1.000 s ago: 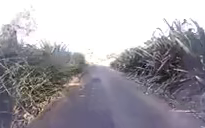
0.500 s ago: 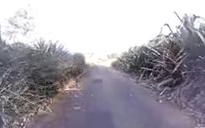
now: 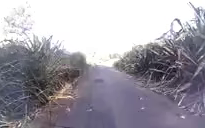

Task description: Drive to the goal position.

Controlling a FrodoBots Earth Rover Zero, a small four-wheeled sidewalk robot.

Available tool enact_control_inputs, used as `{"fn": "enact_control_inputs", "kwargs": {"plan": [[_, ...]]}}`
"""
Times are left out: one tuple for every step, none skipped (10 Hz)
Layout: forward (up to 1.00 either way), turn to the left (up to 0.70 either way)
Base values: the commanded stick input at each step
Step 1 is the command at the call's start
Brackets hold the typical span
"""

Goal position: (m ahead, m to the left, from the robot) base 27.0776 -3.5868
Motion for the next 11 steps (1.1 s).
{"fn": "enact_control_inputs", "kwargs": {"plan": [[0.85,0.00],[0.85,0.00],[0.85,0.00],[0.85,0.00],[0.85,0.00],[0.85,0.00],[0.85,0.00],[0.85,0.00],[0.85,0.00],[0.85,0.00],[0.85,0.00]]}}
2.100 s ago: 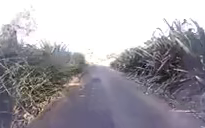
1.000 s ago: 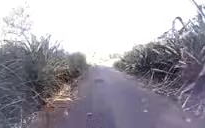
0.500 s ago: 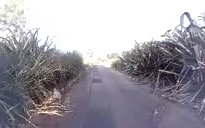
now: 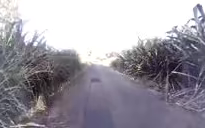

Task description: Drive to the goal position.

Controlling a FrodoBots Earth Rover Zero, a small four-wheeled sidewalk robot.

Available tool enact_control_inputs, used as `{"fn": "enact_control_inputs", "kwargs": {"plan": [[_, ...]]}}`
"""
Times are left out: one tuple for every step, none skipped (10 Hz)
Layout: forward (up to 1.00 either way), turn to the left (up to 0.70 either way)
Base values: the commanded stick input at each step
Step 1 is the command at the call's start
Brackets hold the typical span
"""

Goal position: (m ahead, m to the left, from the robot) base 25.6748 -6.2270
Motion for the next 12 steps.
{"fn": "enact_control_inputs", "kwargs": {"plan": [[0.85,0.00],[0.85,0.00],[0.85,0.00],[0.85,0.00],[0.85,0.00],[0.85,0.00],[0.85,0.00],[0.85,0.00],[0.85,0.00],[0.85,0.00],[0.85,0.00],[0.85,0.00]]}}
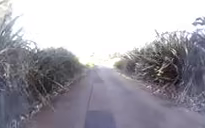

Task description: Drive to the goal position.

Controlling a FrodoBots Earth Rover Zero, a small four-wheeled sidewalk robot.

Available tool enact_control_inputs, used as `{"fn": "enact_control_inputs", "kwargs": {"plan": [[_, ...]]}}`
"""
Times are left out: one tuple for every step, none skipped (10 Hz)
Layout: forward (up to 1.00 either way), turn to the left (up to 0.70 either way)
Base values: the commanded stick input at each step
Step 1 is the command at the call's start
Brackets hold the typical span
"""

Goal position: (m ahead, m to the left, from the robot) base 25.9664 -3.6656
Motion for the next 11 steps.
{"fn": "enact_control_inputs", "kwargs": {"plan": [[0.85,0.00],[0.85,0.00],[0.85,0.00],[0.85,0.00],[0.85,0.00],[0.85,0.00],[0.85,0.00],[0.85,0.00],[0.85,0.00],[0.85,0.00],[0.85,0.00]]}}
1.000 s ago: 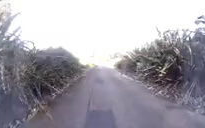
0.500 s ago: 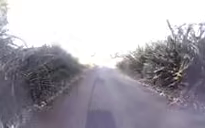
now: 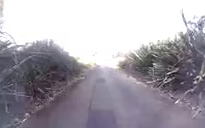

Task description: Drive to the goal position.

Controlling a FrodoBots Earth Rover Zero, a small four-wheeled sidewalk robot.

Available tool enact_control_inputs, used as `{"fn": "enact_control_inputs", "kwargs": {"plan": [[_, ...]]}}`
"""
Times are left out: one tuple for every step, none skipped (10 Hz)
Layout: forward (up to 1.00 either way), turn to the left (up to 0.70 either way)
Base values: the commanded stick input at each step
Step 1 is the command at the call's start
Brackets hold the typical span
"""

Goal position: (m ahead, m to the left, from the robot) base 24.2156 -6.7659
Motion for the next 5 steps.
{"fn": "enact_control_inputs", "kwargs": {"plan": [[0.85,0.00],[0.85,0.00],[0.85,0.00],[0.85,0.00],[0.85,-0.34]]}}
